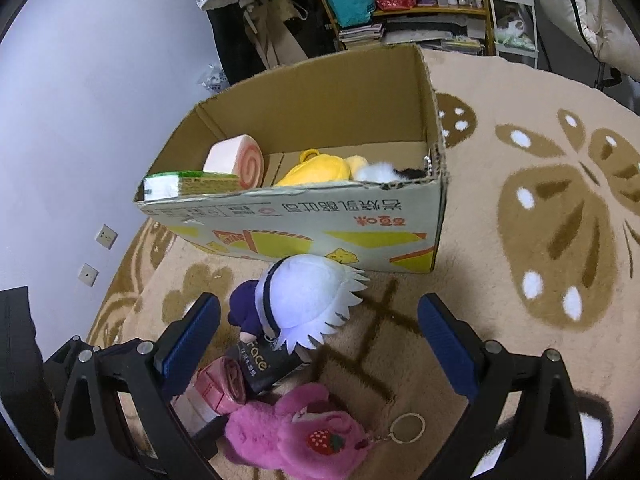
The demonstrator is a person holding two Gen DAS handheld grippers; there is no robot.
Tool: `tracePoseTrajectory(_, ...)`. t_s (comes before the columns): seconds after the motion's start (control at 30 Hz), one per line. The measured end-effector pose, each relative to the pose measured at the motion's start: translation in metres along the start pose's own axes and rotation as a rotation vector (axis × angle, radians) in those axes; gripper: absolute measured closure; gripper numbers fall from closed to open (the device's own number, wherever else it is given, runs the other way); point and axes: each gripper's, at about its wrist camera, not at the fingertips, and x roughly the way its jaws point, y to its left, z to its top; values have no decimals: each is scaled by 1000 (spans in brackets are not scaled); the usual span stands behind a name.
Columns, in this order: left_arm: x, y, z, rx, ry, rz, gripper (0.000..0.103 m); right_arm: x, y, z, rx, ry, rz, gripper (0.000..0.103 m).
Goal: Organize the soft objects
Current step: 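Grasp the pink plastic-wrapped roll with the left gripper while the right reaches the purple doll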
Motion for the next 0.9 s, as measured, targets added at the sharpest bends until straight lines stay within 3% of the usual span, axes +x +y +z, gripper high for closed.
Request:
tracePoseTrajectory(0.2, 16, 10, 2, -27, 28, 24, 4, 14, 0, 0, 1, 41, -8, 0)
tracePoseTrajectory(0.3, 23, 18, 4, -62, 47, -6, 5, 20, -1, 0, 3, 32, -16, 0)
tracePoseTrajectory(0.4, 30, 29, 6, -123, 82, -67, 18, 25, -2, 1, 6, 31, -18, 1)
tracePoseTrajectory(0.53, 41, 40, 7, -164, 127, -74, 37, 33, -9, 1, 27, 51, -9, 6)
tracePoseTrajectory(0.73, 47, 47, 9, -151, 122, -56, 51, 46, -13, 2, 46, 78, 23, 10)
tracePoseTrajectory(0.9, 39, 46, 11, -166, 109, -68, 57, 50, -8, 3, 28, 84, 44, 23)
